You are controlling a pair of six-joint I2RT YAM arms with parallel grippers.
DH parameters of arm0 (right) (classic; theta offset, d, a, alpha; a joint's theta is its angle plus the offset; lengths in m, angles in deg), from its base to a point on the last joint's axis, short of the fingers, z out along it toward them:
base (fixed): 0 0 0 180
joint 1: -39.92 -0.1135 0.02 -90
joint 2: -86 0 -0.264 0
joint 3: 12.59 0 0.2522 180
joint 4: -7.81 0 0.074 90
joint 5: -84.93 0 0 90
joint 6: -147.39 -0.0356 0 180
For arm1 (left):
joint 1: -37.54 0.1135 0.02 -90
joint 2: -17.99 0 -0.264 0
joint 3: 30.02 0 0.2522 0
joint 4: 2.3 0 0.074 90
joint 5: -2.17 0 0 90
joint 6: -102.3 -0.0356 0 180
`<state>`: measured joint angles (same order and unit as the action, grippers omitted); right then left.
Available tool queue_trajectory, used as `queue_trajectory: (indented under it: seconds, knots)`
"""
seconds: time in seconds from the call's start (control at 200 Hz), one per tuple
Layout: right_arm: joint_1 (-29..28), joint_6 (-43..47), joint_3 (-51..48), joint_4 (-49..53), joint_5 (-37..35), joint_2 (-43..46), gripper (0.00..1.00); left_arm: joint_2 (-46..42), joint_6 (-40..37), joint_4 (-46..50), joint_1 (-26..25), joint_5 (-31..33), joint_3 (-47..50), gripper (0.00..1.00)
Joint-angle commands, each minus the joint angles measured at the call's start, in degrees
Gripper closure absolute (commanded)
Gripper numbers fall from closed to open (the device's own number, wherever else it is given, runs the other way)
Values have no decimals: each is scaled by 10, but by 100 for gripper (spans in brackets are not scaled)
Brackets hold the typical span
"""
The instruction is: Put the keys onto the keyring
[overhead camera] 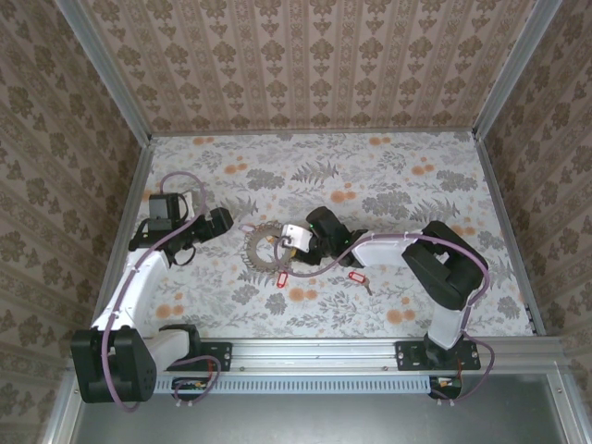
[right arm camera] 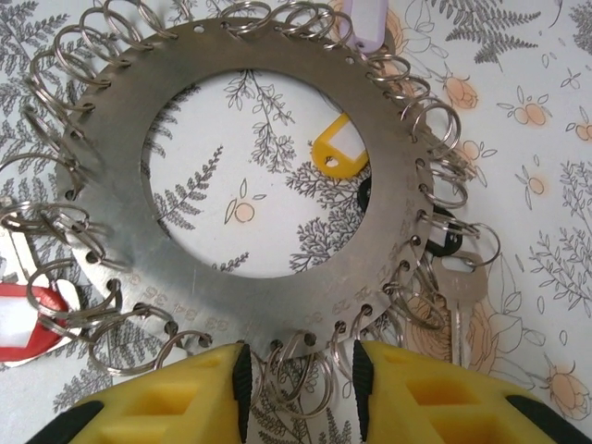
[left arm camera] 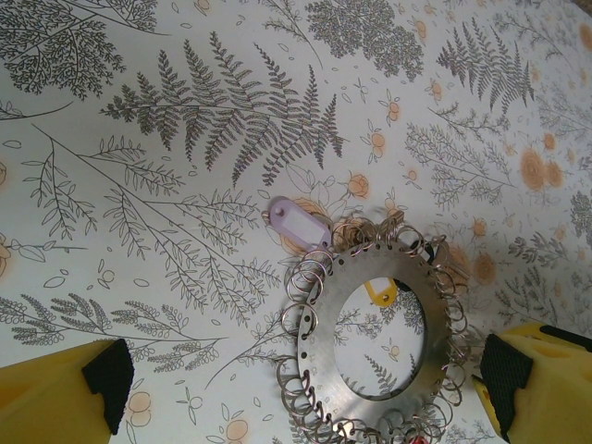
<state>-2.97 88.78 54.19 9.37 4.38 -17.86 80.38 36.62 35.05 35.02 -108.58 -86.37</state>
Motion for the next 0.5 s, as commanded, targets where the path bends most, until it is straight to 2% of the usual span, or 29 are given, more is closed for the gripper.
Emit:
queue_trajectory:
  seconds: [0.0, 0.175, 0.37, 0.495]
  knots:
    - [-2, -9, 30, 26, -7, -21, 65, -5, -4, -7, 2, -8, 8, 0]
    - [-2, -7, 37, 45, -21, -30, 67, -5, -4, -8, 2, -11, 8, 0]
    - [2, -20, 17, 34, 7, -29, 60, -5, -3, -10, 2, -15, 10, 0]
    - [2, -20, 19, 36, 16, -30, 60, -3, -1, -11, 2, -16, 11, 0]
